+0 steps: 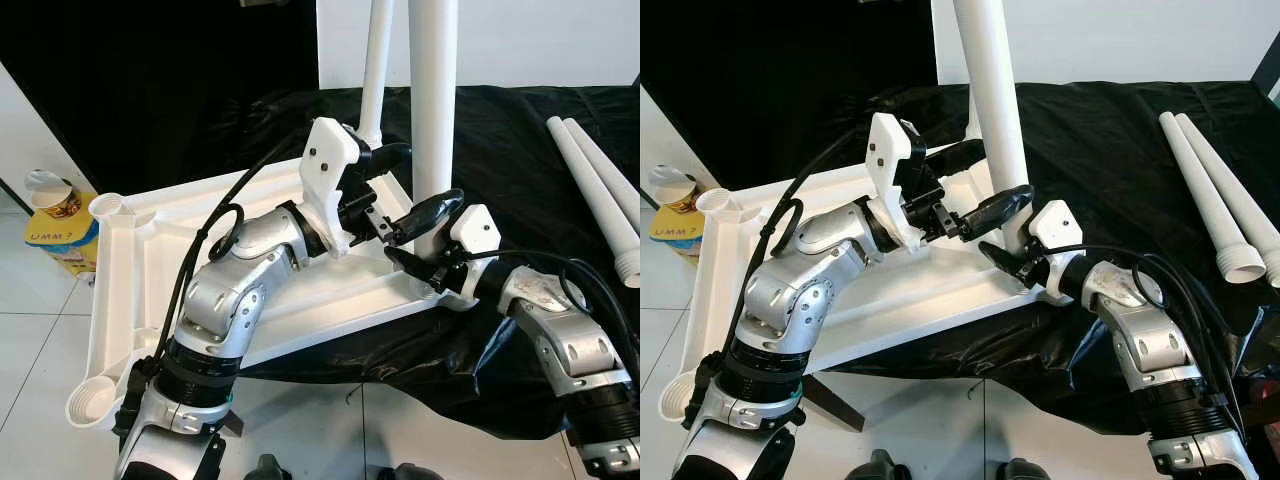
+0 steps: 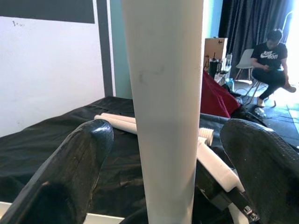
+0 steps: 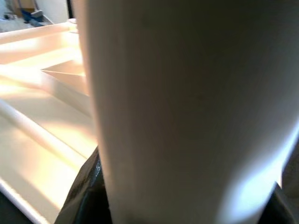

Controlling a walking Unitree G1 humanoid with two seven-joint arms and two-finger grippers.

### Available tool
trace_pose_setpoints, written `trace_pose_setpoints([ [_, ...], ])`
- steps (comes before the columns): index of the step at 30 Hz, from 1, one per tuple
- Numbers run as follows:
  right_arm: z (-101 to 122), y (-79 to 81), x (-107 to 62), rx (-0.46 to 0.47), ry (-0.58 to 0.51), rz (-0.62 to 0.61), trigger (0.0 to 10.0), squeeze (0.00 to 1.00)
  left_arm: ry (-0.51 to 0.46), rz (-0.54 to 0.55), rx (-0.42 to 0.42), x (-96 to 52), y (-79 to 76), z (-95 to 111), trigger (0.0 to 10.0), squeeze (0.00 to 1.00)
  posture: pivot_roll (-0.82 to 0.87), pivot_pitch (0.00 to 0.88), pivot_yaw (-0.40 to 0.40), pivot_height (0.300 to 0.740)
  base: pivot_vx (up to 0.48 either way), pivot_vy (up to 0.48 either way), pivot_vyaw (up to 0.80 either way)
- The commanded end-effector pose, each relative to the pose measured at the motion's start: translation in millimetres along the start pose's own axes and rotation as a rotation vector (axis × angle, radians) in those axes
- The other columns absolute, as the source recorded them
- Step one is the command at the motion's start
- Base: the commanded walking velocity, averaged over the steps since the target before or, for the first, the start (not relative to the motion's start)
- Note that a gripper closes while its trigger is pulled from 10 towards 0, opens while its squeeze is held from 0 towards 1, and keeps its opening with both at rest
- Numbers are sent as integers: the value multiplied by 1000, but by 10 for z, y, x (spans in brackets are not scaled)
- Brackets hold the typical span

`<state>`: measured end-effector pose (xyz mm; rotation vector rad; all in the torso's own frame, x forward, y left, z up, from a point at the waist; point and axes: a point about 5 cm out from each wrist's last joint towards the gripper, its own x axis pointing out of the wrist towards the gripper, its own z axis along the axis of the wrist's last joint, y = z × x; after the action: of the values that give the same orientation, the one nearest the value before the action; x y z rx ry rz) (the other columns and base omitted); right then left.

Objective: Building children table

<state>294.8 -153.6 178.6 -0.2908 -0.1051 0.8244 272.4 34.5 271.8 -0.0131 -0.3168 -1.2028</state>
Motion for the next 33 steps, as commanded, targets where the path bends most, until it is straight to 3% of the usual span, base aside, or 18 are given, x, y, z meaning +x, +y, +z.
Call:
trace_pose_setpoints([
  [1,9,-27,-12,15,-8,19,10000,0,1,-264,-15,-4,-132,31,10000,0,21,48,10,740,0,0,0],
  [9,4,-32,-6,26,-23,16,10000,0,7,-251,-18,2,-129,23,10000,0,21,46,16,740,0,0,0],
  [20,-72,78,75,119,-92,-118,10000,0,-11,-57,-50,-49,-22,-106,10000,0,38,57,39,740,0,0,0],
  [28,-77,81,91,141,-124,-194,10000,0,25,34,-106,-100,23,-220,10000,0,60,70,43,740,0,0,0],
  [33,-75,26,61,157,-150,-312,10000,0,51,99,-108,-152,90,-285,10000,0,81,97,25,740,0,0,0],
])
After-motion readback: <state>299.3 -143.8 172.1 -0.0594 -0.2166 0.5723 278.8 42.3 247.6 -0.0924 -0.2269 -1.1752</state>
